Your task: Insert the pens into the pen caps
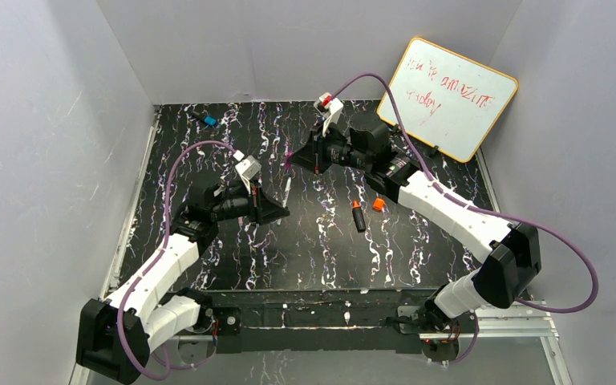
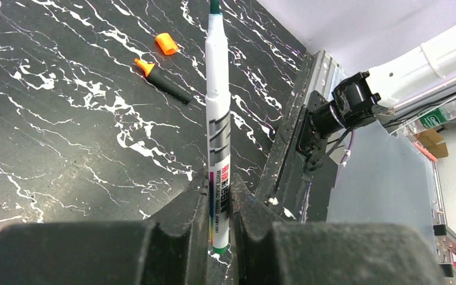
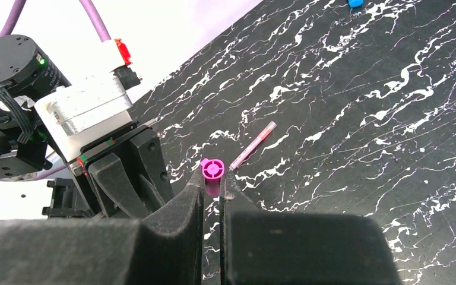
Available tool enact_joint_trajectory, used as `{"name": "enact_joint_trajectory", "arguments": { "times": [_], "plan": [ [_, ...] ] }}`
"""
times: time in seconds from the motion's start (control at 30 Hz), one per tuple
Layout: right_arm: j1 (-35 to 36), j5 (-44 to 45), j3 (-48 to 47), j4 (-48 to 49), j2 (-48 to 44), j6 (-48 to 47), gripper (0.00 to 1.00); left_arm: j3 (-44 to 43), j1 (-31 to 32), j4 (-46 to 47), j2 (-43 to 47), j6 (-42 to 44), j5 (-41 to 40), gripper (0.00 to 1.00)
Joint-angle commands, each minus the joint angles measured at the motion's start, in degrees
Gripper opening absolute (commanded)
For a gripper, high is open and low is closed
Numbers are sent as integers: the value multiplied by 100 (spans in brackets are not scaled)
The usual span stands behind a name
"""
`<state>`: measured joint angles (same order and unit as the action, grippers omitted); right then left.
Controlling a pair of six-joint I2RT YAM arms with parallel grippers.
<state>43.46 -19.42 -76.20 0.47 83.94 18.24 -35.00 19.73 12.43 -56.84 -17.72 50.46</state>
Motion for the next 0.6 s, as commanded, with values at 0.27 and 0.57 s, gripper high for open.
{"name": "enact_joint_trajectory", "arguments": {
  "times": [0.27,0.57],
  "plan": [
    [-66,-415,-162,-261,-336,9,13,-268,23,-188,-2,229,-14,0],
    [-64,-414,-66,-417,-422,-33,14,-283,24,-238,14,281,-55,0]
  ]
}}
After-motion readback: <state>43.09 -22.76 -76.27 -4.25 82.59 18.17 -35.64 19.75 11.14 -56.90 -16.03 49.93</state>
